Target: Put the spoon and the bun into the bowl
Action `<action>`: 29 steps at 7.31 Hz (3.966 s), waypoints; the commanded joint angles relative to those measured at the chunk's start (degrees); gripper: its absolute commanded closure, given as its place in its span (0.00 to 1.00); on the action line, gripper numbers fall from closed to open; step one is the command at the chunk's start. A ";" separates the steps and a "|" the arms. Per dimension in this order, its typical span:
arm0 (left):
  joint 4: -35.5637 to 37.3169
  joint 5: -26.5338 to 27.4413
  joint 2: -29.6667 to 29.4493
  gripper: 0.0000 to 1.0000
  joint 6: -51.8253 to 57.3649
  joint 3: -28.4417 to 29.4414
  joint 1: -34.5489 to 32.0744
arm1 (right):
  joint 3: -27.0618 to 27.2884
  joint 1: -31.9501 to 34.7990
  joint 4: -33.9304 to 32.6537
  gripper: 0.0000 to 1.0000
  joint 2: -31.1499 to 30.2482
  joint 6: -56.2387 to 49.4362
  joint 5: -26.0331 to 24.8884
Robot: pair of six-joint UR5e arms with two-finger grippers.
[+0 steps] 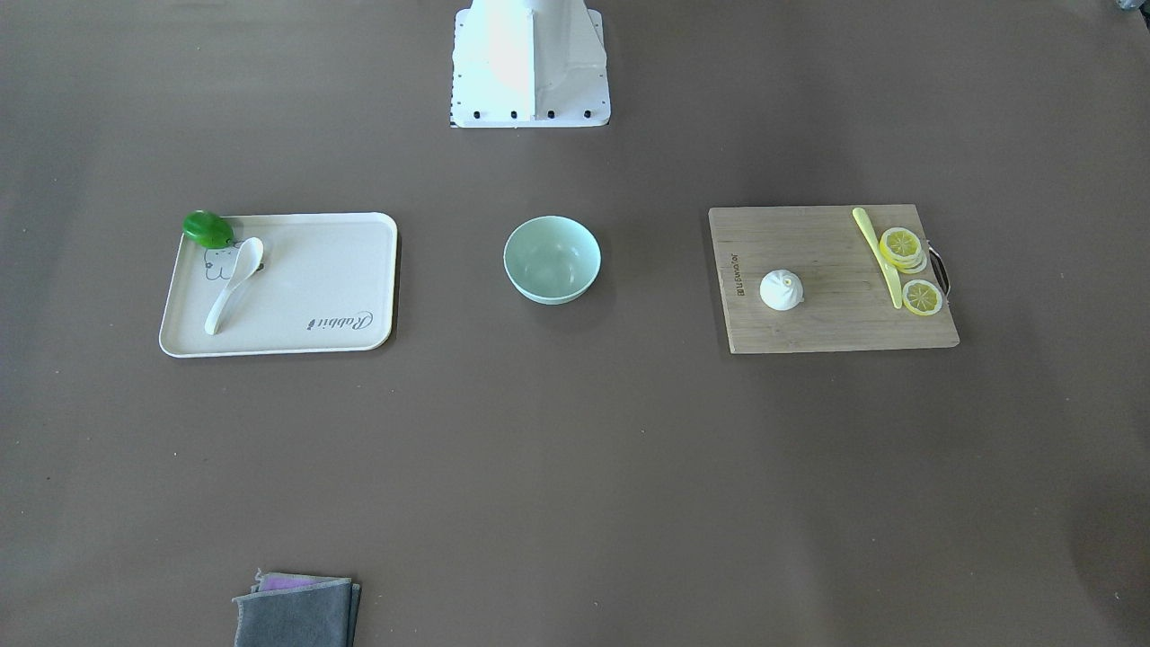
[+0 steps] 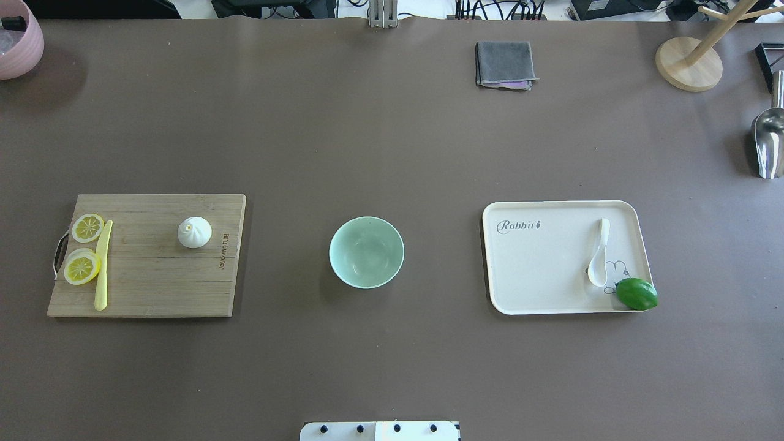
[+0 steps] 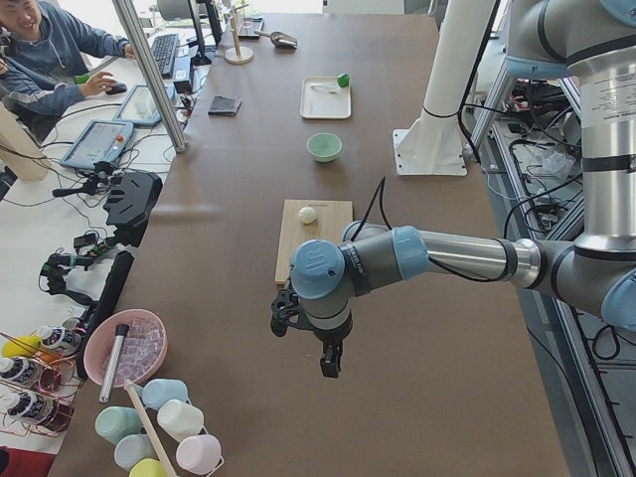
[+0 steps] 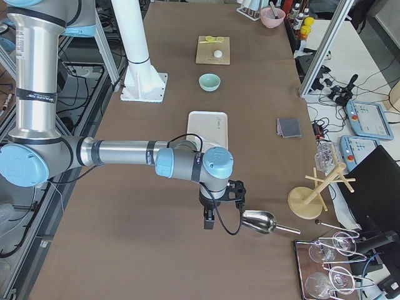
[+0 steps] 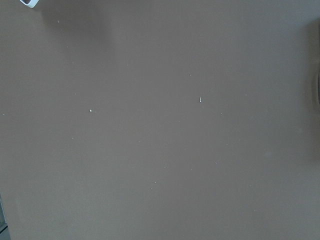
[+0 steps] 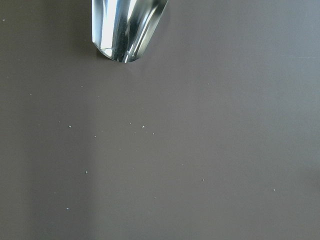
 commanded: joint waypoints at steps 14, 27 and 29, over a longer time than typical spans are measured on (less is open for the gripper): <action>0.14 -0.03 -0.84 0.03 -3.32 -1.64 0.19 | -1.19 -10.24 10.40 0.02 0.22 20.03 3.43; 0.23 -1.61 -1.02 0.03 -3.40 -1.90 0.28 | -1.37 -44.29 22.32 0.18 14.37 72.86 -2.54; 0.23 -1.61 -1.28 0.03 -3.40 -1.81 0.28 | -2.07 -45.09 22.32 0.30 15.33 72.86 -2.99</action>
